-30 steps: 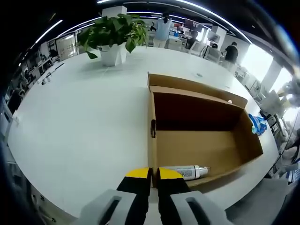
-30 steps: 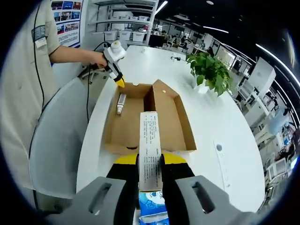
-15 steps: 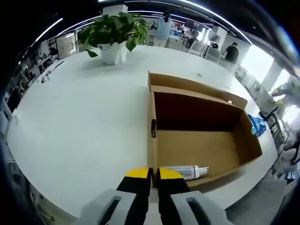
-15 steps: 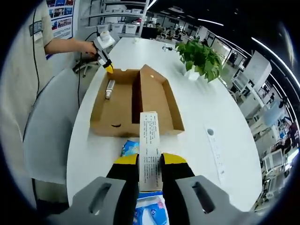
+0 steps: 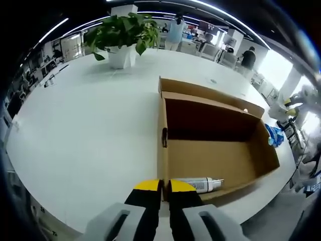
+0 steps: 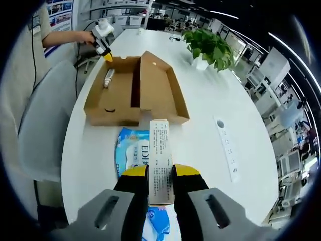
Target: Operate the shoe box by opening the lid, removing the specified soft item, and placing it in the target area until the item is outside and the box remains undamaged.
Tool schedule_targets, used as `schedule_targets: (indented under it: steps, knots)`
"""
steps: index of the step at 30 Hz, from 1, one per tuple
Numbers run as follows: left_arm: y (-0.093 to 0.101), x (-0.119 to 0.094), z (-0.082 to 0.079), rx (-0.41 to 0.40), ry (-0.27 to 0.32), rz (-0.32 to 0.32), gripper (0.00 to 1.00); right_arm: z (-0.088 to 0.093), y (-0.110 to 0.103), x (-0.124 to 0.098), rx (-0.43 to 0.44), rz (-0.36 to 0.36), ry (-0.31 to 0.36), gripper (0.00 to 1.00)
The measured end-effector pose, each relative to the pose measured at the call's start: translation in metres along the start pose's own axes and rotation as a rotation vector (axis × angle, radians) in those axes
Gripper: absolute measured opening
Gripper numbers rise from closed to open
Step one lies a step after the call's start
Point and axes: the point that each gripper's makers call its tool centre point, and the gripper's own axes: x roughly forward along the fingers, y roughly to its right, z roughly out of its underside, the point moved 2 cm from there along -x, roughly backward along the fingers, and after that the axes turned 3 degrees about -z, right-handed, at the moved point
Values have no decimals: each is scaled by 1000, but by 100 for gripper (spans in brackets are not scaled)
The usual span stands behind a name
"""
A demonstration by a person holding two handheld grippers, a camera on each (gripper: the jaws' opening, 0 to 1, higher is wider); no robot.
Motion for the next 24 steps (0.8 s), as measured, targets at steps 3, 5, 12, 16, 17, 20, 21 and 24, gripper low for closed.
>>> schedule_targets:
  steps: [3,5,12,16,17,20,21,24]
  knots:
    - [0,0,0,-1,1,1,4,7,3,2,6,1,-15,15]
    - [1,0,0,-4,3,2,4,11,5,3,10,4,-27,15]
    - [1,-1,0,-7,3,2,4,26,12,7,7,15,-67,15]
    - [1,-1,0,-15,6,6,4,36,16,10,21,15,-82,15]
    - [1,-2,1,-15,7,5,4,40,17,12,21,19,-92,15]
    - [2,-2,1,-16,8,4,4,48,19,14,19,21,-112,15]
    - [2,-2,1,-16,8,4,4,52,21,15,22,21,-120,15]
    - [2,-2,1,-17,8,4,4,60,24,16,25,24,-139,15]
